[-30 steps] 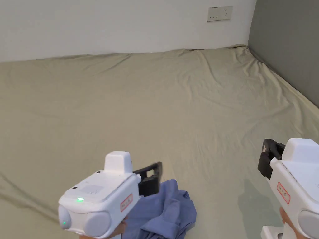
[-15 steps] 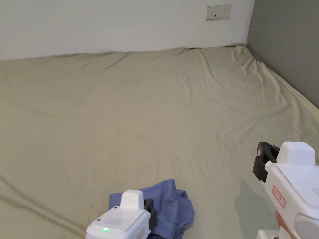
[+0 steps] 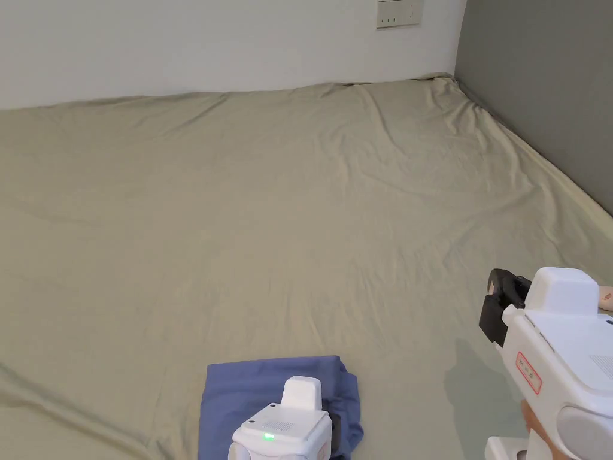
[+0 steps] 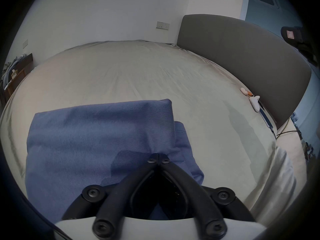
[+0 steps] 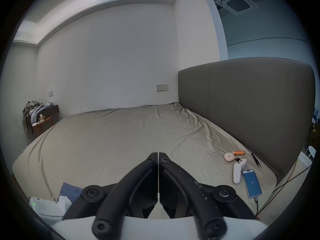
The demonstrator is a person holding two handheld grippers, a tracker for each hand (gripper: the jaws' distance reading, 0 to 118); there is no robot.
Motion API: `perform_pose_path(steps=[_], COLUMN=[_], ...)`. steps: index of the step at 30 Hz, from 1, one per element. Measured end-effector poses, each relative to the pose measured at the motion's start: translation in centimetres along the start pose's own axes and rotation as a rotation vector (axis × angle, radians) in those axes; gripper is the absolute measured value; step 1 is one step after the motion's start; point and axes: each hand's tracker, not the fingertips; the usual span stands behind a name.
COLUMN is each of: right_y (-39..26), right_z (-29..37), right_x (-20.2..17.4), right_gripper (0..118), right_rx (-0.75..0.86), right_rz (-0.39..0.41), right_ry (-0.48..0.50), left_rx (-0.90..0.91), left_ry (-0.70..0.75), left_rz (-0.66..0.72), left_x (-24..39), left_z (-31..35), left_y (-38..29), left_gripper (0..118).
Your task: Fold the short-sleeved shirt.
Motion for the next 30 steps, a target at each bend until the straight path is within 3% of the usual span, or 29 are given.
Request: perform_pose_path(steps=[8, 18, 26, 30], right_y=[1.2, 3.0, 3.8, 3.7], right_z=[1.1, 3.3, 4.1, 3.9], right_x=[-1.8, -4.7, -6.7, -7.3], right_gripper=[3, 3, 3, 3], right_rx=[0.032, 0.123, 0.182, 0.183], right_rz=[0.024, 0.059, 0.113, 0.121], right_ry=[0.045, 0.081, 0.079, 0.099], left_rx=[0.277, 0.649, 0.703, 0.692], left_ry=[-0.035, 0.246, 0.398, 0.392], left_rz=[-0.049, -0.089, -0.036, 0.014], left_x=[-1.0, -7.9, -13.8, -15.4], left_z=[10.5, 21.4, 23.3, 23.6], left_y=[6.5, 11.6, 10.3, 9.8], left_gripper=[0, 0, 0, 0])
